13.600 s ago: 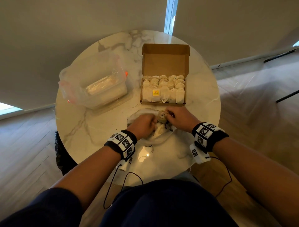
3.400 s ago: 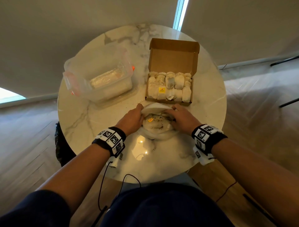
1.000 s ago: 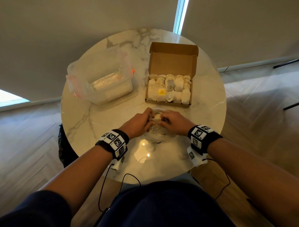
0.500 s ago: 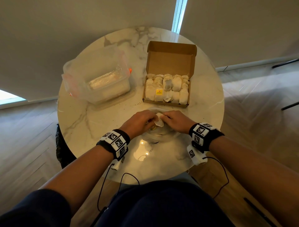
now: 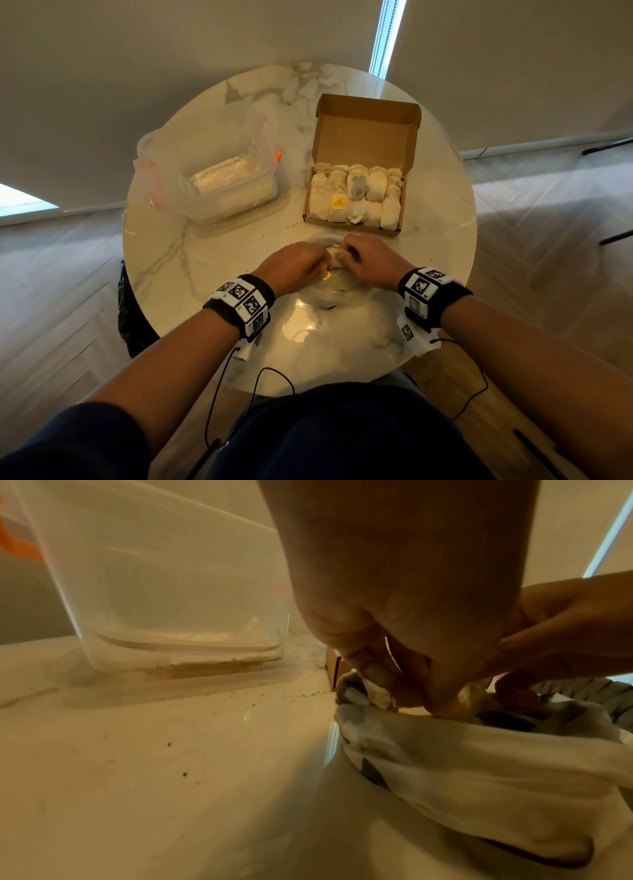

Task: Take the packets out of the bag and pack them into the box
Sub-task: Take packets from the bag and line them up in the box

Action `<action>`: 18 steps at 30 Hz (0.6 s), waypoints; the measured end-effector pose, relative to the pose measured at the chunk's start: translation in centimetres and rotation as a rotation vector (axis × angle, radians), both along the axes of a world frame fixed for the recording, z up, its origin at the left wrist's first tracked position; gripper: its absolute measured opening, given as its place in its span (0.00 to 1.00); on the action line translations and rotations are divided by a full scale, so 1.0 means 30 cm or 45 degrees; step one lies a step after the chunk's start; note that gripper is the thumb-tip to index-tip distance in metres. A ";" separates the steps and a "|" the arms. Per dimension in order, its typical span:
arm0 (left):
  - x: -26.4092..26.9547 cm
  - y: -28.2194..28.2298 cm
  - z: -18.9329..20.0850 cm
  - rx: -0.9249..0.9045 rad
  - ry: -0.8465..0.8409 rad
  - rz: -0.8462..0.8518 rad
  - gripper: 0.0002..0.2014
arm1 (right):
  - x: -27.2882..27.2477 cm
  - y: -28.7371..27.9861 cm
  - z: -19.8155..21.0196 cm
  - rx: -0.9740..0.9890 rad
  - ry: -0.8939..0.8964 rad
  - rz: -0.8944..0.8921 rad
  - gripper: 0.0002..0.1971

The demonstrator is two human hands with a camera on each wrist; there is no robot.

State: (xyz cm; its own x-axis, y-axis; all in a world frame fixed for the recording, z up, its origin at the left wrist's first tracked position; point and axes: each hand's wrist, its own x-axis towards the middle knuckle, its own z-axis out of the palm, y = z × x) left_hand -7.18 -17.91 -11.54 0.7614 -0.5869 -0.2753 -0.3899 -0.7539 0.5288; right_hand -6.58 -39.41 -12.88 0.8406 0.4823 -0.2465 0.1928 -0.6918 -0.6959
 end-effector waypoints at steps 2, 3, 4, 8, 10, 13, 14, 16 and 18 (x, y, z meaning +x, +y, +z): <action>-0.004 0.017 0.001 0.097 -0.077 -0.134 0.10 | -0.001 -0.010 -0.004 -0.040 0.060 -0.024 0.07; -0.006 0.027 -0.003 0.145 -0.129 -0.203 0.12 | -0.001 -0.015 -0.004 -0.056 0.084 -0.027 0.07; -0.009 0.038 -0.008 0.182 -0.165 -0.256 0.13 | -0.002 -0.020 -0.001 -0.067 0.102 -0.028 0.06; -0.009 0.063 -0.025 0.272 -0.202 -0.306 0.15 | -0.005 -0.025 0.005 -0.087 0.113 -0.032 0.06; -0.005 0.065 -0.030 0.319 -0.199 -0.300 0.14 | -0.007 -0.024 0.003 -0.098 0.119 -0.026 0.08; 0.000 0.070 -0.033 0.316 -0.175 -0.278 0.10 | -0.012 -0.026 0.003 -0.095 0.111 -0.025 0.09; 0.001 0.072 -0.032 0.313 -0.174 -0.275 0.10 | -0.014 -0.028 0.004 -0.089 0.104 -0.023 0.09; 0.001 0.075 -0.030 0.291 -0.206 -0.282 0.10 | -0.017 -0.031 0.006 -0.081 0.101 -0.027 0.09; 0.000 0.079 -0.026 0.220 -0.234 -0.280 0.11 | -0.019 -0.034 0.006 -0.077 0.097 -0.041 0.08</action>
